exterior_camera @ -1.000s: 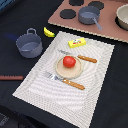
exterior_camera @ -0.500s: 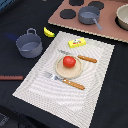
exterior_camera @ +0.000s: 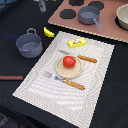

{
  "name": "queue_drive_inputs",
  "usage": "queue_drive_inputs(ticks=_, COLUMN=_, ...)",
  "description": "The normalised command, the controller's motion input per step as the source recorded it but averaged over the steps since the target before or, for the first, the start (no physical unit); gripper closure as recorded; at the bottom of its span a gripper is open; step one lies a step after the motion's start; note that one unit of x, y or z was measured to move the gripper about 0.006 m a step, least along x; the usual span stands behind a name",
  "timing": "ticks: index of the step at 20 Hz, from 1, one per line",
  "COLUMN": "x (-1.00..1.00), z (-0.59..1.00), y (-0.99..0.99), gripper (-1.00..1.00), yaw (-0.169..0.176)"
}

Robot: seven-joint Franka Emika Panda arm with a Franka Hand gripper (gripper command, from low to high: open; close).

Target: Interact with the objects in diverse but meaningful ways.

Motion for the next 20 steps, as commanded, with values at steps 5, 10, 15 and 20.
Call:
queue_drive_inputs(ticks=5, x=-0.09, z=-0.38, y=-0.43, gripper=-1.00, yaw=0.000)
queue_drive_inputs(ticks=10, x=-0.02, z=-0.21, y=-0.58, gripper=-1.00, yaw=0.000)
queue_drive_inputs(ticks=15, x=0.00, z=-0.15, y=-0.67, gripper=-1.00, yaw=0.000)
queue_drive_inputs(ticks=20, x=0.00, z=-0.14, y=-0.72, gripper=-1.00, yaw=0.000)
